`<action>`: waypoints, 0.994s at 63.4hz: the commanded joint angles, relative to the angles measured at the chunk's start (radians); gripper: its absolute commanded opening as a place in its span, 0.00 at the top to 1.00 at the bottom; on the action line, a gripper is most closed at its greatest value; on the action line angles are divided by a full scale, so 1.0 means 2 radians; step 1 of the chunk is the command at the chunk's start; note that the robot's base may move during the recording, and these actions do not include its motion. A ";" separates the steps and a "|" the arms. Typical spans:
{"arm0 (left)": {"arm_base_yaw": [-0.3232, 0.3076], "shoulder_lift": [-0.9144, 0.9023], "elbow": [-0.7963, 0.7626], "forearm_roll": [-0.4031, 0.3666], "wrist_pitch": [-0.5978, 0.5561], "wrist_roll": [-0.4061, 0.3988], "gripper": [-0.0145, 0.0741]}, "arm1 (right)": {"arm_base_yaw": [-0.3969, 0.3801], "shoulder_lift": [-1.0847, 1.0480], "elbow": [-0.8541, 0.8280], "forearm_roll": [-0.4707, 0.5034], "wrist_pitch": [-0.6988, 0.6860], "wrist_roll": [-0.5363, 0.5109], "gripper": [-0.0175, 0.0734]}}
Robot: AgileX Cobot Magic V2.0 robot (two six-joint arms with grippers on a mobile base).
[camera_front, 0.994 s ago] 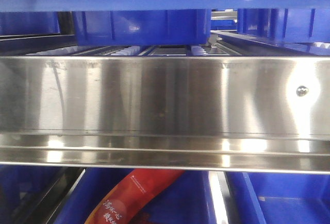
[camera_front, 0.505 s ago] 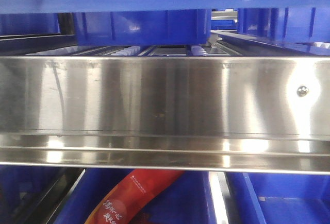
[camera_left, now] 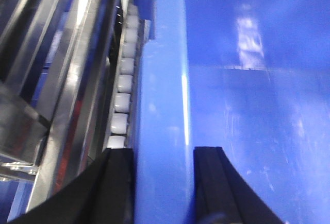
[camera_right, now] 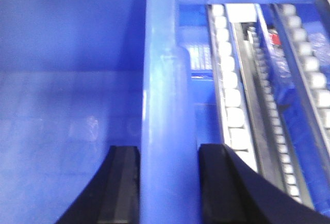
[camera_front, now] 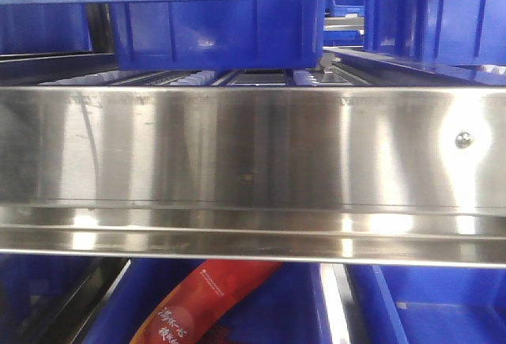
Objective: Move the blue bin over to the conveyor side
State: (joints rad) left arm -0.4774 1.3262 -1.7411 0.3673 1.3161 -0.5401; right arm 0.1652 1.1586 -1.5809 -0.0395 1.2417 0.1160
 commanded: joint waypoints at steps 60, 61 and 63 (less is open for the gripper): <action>-0.002 -0.011 -0.008 -0.008 -0.053 -0.010 0.86 | 0.003 -0.009 -0.005 0.027 -0.062 -0.001 0.89; -0.002 -0.011 -0.008 -0.008 -0.053 -0.010 0.86 | 0.003 -0.009 -0.005 0.027 -0.062 -0.001 0.89; -0.002 -0.011 -0.008 -0.008 -0.053 -0.010 0.86 | 0.003 -0.009 -0.005 0.027 -0.062 -0.001 0.89</action>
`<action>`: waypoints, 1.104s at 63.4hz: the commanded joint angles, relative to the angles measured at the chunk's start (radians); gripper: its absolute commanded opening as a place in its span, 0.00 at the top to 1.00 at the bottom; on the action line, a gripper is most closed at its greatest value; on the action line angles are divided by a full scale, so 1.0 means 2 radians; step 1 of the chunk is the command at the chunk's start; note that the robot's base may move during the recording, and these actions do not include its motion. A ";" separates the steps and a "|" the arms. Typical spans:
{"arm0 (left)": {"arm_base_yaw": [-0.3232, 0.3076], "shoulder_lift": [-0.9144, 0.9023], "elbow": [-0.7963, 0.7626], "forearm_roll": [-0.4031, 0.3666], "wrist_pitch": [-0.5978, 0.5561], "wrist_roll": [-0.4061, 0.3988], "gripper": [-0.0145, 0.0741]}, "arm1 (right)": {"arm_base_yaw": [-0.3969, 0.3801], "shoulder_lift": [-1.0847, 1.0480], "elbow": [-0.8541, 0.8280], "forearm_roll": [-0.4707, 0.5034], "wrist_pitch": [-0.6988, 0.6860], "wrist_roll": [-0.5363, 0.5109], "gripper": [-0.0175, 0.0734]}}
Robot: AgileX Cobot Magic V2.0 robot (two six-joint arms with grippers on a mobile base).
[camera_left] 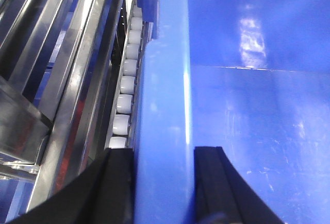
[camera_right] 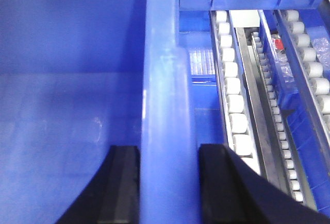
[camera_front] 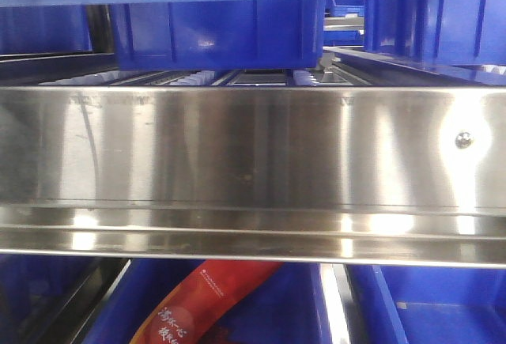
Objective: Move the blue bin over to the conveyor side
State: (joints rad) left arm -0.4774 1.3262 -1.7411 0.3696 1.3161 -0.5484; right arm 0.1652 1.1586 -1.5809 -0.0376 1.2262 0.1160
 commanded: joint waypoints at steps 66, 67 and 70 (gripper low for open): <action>-0.002 -0.011 -0.008 -0.010 -0.053 -0.006 0.86 | 0.003 -0.009 -0.005 0.026 -0.054 -0.001 0.89; -0.002 -0.011 -0.008 -0.010 -0.053 -0.006 0.86 | 0.003 -0.009 -0.005 0.026 -0.054 -0.001 0.89; -0.002 -0.011 -0.008 -0.010 -0.053 -0.006 0.86 | 0.003 -0.009 -0.005 0.026 -0.054 -0.001 0.89</action>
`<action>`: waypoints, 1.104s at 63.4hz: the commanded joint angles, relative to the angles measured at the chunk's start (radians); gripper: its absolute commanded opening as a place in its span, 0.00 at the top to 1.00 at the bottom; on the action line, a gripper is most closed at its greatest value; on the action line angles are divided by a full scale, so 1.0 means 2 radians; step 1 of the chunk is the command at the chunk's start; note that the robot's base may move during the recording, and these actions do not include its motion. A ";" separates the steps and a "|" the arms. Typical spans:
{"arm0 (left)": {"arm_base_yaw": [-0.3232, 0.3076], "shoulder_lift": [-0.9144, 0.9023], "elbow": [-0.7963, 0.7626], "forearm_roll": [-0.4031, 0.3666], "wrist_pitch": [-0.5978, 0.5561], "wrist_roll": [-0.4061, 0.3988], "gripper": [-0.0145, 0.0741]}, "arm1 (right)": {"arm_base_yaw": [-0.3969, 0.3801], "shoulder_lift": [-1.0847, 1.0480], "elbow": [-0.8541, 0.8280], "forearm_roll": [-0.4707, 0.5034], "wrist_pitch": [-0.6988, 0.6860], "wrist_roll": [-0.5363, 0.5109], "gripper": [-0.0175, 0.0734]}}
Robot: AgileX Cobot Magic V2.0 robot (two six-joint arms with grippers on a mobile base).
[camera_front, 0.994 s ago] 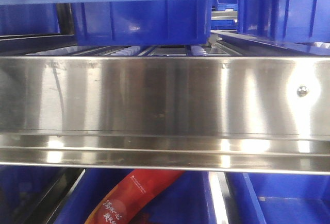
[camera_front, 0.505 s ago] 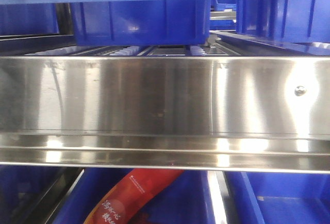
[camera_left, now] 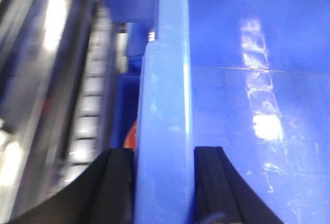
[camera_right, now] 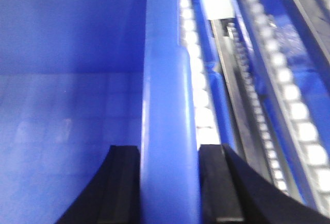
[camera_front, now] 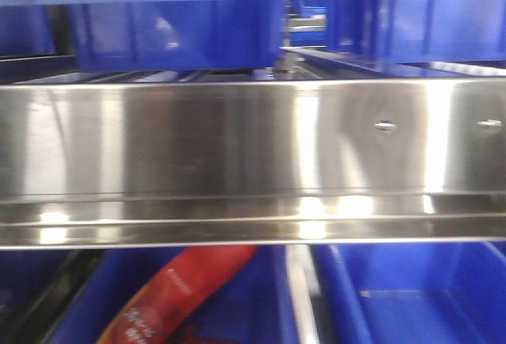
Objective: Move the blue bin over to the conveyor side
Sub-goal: 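Hold the blue bin with both grippers while turning toward the open floor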
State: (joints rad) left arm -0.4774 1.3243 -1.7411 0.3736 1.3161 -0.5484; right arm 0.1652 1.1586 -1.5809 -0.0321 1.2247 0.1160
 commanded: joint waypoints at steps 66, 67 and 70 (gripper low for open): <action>-0.002 -0.010 -0.008 -0.009 -0.053 -0.006 0.86 | 0.003 -0.009 -0.005 0.023 -0.053 -0.001 0.89; -0.002 -0.010 -0.008 -0.009 -0.053 -0.006 0.86 | 0.003 -0.009 -0.005 0.023 -0.053 -0.001 0.89; -0.002 -0.010 -0.008 -0.009 -0.053 -0.006 0.86 | 0.003 -0.009 -0.005 0.023 -0.053 -0.001 0.89</action>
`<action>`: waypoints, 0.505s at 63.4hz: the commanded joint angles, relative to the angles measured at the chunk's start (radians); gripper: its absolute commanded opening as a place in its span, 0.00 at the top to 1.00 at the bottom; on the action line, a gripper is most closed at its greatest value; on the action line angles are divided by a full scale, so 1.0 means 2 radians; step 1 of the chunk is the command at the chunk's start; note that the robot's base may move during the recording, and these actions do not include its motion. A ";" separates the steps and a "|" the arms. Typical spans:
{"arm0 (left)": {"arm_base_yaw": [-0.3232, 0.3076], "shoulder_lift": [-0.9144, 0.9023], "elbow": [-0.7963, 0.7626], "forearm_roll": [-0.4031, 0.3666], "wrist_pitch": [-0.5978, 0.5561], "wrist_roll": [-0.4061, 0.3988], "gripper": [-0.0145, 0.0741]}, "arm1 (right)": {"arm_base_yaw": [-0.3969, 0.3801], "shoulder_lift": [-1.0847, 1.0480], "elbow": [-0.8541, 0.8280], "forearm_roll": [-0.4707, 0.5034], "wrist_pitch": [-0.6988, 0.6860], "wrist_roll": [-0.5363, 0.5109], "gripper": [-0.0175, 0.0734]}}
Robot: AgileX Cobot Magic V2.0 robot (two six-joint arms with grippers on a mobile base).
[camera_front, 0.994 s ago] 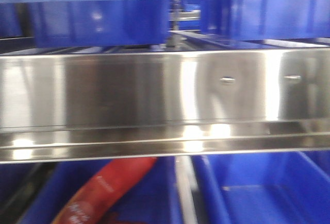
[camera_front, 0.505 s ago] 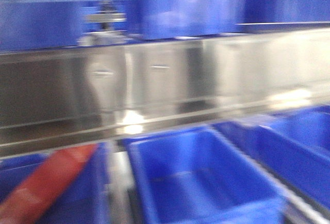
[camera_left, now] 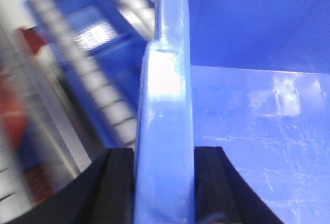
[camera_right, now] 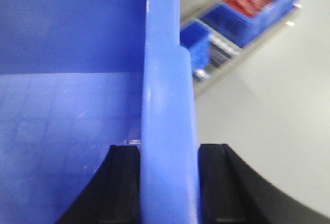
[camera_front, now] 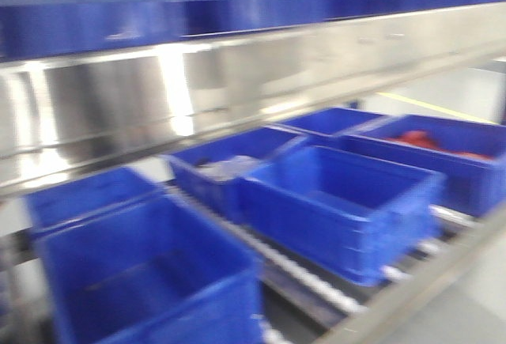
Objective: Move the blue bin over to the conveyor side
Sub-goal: 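Hold the blue bin with both grippers while turning toward the open floor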
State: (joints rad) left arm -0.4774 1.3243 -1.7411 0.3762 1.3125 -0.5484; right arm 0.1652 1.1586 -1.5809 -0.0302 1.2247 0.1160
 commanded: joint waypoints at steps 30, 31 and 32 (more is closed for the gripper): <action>-0.002 -0.010 -0.008 -0.011 -0.051 -0.006 0.86 | 0.003 -0.009 -0.005 0.022 -0.053 -0.001 0.89; -0.002 -0.010 -0.008 -0.011 -0.051 -0.006 0.86 | 0.003 -0.009 -0.005 0.022 -0.053 -0.001 0.89; -0.002 -0.010 -0.008 -0.011 -0.051 -0.006 0.86 | 0.003 -0.009 -0.005 0.022 -0.053 -0.001 0.89</action>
State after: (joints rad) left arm -0.4774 1.3243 -1.7411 0.3779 1.3125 -0.5484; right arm 0.1652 1.1586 -1.5809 -0.0302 1.2247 0.1160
